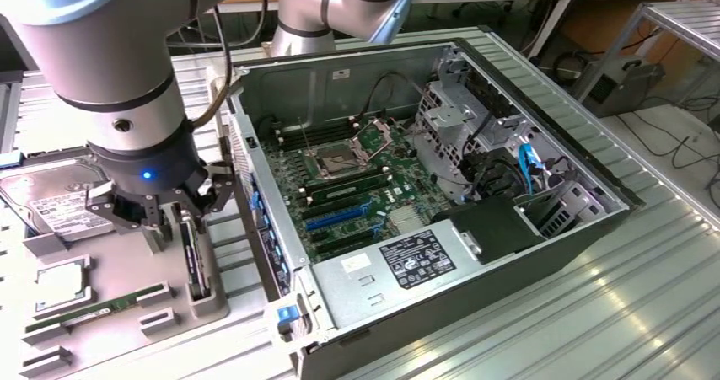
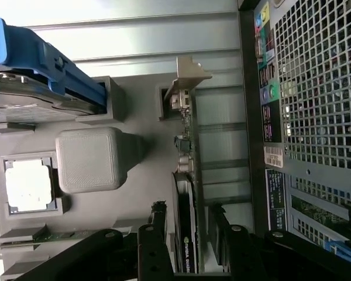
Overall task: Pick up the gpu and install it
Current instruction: 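Pick up the gpu and move the gpu toward the slot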
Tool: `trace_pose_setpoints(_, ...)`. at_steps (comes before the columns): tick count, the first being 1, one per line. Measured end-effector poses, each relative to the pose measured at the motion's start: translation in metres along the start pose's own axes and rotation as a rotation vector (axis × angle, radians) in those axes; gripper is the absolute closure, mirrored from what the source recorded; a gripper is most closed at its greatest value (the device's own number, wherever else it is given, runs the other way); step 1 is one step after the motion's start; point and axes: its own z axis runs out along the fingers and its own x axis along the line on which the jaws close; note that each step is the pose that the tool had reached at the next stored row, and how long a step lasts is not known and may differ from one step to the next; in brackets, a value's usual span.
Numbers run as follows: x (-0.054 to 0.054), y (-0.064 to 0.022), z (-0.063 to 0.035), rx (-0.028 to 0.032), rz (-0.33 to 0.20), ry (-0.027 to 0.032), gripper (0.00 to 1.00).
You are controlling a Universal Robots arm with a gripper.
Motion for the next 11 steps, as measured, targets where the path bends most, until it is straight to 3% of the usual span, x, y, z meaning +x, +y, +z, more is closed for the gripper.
trace_pose_setpoints(1, 0.0, -0.0001, 0.0013, 0.0001, 0.0, 0.001, 0.58)
trace_pose_setpoints(4, 0.0, -0.0021, 0.0134, 0.0014, 0.001, 0.0169, 0.58)
trace_pose_setpoints(5, 0.0, -0.0023, 0.0186, 0.0012, 0.001, 0.0175, 0.58)
trace_pose_setpoints(8, 0.0, -0.0025, 0.0211, 0.0013, 0.001, 0.0177, 0.59)
trace_pose_setpoints(10, 0.0, -0.0025, 0.021, 0.0013, 0.0, 0.0178, 0.73)
trace_pose_setpoints(11, 0.0, -0.0024, 0.021, 0.0011, -0.013, 0.0183, 0.73)
